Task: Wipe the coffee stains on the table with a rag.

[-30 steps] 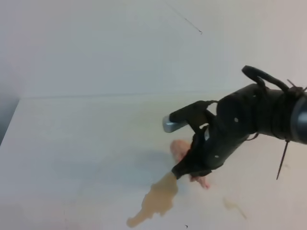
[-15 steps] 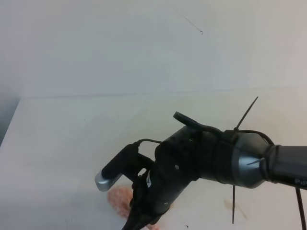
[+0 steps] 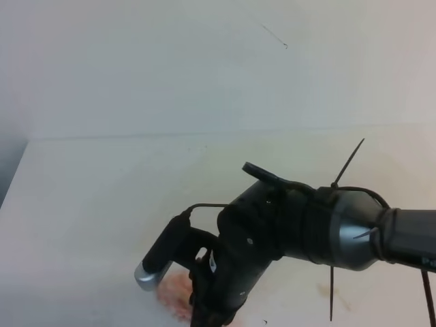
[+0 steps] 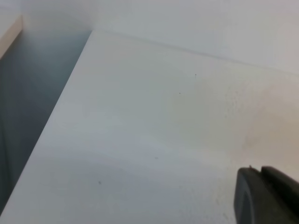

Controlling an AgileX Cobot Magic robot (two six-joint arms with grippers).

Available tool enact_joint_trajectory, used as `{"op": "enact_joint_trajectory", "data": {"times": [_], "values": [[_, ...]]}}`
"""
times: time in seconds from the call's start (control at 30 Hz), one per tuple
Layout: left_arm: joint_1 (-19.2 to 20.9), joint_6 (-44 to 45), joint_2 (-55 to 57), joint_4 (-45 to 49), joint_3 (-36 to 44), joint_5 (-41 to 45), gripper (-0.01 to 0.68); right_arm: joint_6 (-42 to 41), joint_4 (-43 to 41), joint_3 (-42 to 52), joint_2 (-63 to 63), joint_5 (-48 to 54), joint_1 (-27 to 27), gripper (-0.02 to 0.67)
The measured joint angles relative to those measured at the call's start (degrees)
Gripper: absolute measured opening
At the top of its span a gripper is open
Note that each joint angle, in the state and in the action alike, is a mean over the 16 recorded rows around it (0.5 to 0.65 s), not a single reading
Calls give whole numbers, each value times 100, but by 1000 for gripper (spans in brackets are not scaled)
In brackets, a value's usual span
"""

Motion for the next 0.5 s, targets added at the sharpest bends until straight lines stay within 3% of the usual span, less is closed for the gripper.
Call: {"op": "enact_joint_trajectory", "data": {"times": [0.5], "values": [[-1,-1,40,1,-65,22,-1,-475,157,0,-158,479,16,-3]]}}
